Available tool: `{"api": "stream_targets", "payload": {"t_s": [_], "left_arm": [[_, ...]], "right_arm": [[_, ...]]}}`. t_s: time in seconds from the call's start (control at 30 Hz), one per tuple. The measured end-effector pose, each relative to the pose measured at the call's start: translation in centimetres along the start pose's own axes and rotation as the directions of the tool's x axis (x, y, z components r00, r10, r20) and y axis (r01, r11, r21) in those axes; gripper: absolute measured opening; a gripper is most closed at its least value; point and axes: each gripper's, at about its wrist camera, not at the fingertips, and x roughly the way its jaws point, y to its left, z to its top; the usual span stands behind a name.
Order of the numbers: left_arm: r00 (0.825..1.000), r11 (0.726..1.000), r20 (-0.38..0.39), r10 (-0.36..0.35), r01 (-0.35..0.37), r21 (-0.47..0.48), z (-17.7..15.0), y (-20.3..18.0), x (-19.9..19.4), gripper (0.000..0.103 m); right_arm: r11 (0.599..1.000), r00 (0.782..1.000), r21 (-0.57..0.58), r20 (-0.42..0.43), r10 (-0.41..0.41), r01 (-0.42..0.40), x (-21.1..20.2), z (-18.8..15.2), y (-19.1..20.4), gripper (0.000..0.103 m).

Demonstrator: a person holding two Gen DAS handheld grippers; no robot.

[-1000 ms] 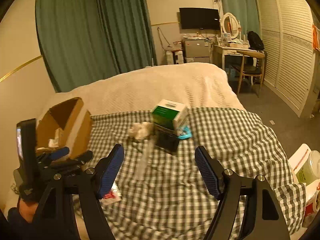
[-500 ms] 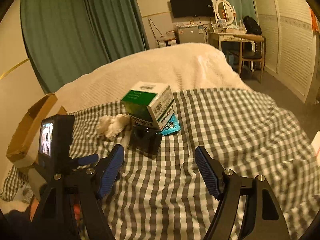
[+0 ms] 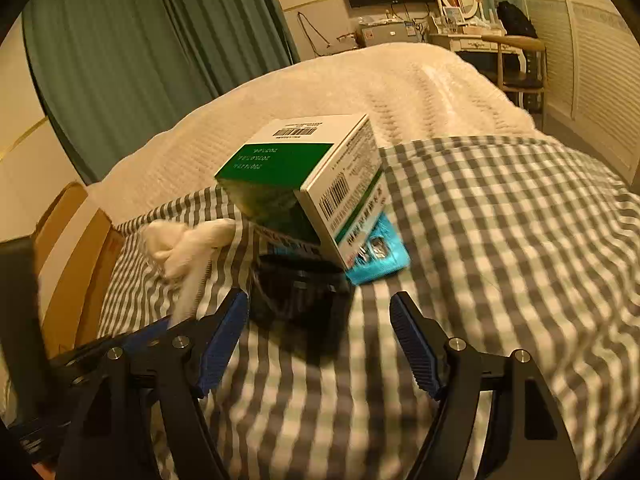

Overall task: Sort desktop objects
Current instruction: 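Grasp the clear plastic comb with the left tool while the right tool grasps the black cup, then carry the comb and black cup into the cardboard box and release both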

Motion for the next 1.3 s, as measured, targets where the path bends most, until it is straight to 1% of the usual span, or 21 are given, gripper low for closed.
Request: {"api": "stream_targets", "payload": {"t_s": [0.13, 0.2, 0.23, 0.27, 0.37, 0.43, 0.57, 0.6, 0.73, 0.83, 0.93, 1.07, 1.17, 1.23, 1.3], "left_arm": [[1.000, 1.000, -0.009, 0.008, -0.009, -0.007, -0.4, 0.5, -0.1, 0.026], [1.000, 1.000, -0.012, 0.017, -0.017, 0.003, -0.5, 0.3, 0.0, 0.026], [1.000, 1.000, -0.013, 0.021, -0.021, 0.007, -0.6, 0.1, 0.3, 0.026], [1.000, 1.000, -0.013, 0.020, -0.020, 0.006, -0.7, 0.2, 0.3, 0.026], [1.000, 1.000, -0.014, 0.018, -0.018, 0.004, -0.7, 0.3, 0.6, 0.026], [1.000, 1.000, -0.011, 0.019, -0.019, 0.005, -1.1, 0.1, -0.2, 0.026], [1.000, 1.000, -0.008, 0.002, -0.002, -0.010, -1.8, 0.2, -2.1, 0.026], [1.000, 1.000, -0.007, -0.003, 0.003, -0.010, -1.4, 0.5, -2.4, 0.026], [0.999, 1.000, 0.027, -0.019, 0.020, -0.023, -1.3, 1.3, -6.0, 0.026], [0.998, 0.998, 0.059, -0.033, 0.036, -0.046, -1.4, 2.7, -9.0, 0.026], [0.995, 0.997, 0.088, -0.046, 0.051, -0.059, -1.2, 4.3, -11.6, 0.026], [0.987, 0.994, 0.153, -0.050, 0.063, -0.085, -0.2, 6.8, -15.8, 0.026], [0.976, 0.992, 0.212, -0.042, 0.065, -0.103, 1.3, 9.4, -19.4, 0.026], [0.968, 0.993, 0.251, -0.013, 0.042, -0.110, 2.6, 11.3, -21.7, 0.026], [0.960, 0.993, 0.280, 0.009, 0.024, -0.116, 3.8, 13.3, -23.3, 0.026]], "right_arm": [[0.999, 0.999, 0.031, -0.044, 0.032, -0.031, 2.3, 0.3, 0.0, 0.073], [1.000, 0.999, 0.016, -0.051, 0.020, -0.019, 2.7, -0.1, 0.3, 0.063], [1.000, 0.998, 0.009, -0.049, 0.028, -0.027, 2.6, -0.4, 0.5, 0.055], [0.999, 0.998, 0.009, -0.047, 0.037, -0.036, 2.4, -0.6, 0.6, 0.052], [1.000, 1.000, -0.005, -0.019, 0.022, -0.022, 1.3, -1.3, 1.0, 0.052], [1.000, 1.000, -0.028, -0.006, 0.000, 0.000, 0.5, -2.0, 1.4, 0.051], [1.000, 1.000, -0.018, 0.012, -0.004, 0.004, -1.9, -3.2, 1.4, 0.051], [1.000, 1.000, -0.015, 0.016, -0.008, 0.009, -2.7, -3.4, 1.4, 0.051], [1.000, 1.000, 0.017, 0.014, -0.007, 0.007, -6.1, -4.2, 1.4, 0.051], [1.000, 1.000, 0.008, 0.005, -0.028, 0.028, -8.9, -4.4, 2.0, 0.051], [0.998, 0.998, -0.027, 0.020, -0.053, 0.053, -12.0, -4.3, 3.3, 0.051], [0.994, 0.996, -0.087, 0.069, -0.061, 0.067, -16.2, -3.2, 6.4, 0.051], [0.990, 0.994, -0.137, 0.105, -0.029, 0.043, -19.1, -1.9, 10.1, 0.051], [0.984, 0.993, -0.178, 0.122, -0.001, 0.022, -20.3, -1.1, 13.0, 0.051], [0.975, 0.989, -0.221, 0.138, 0.045, -0.013, -21.0, -0.3, 16.3, 0.051]]}}
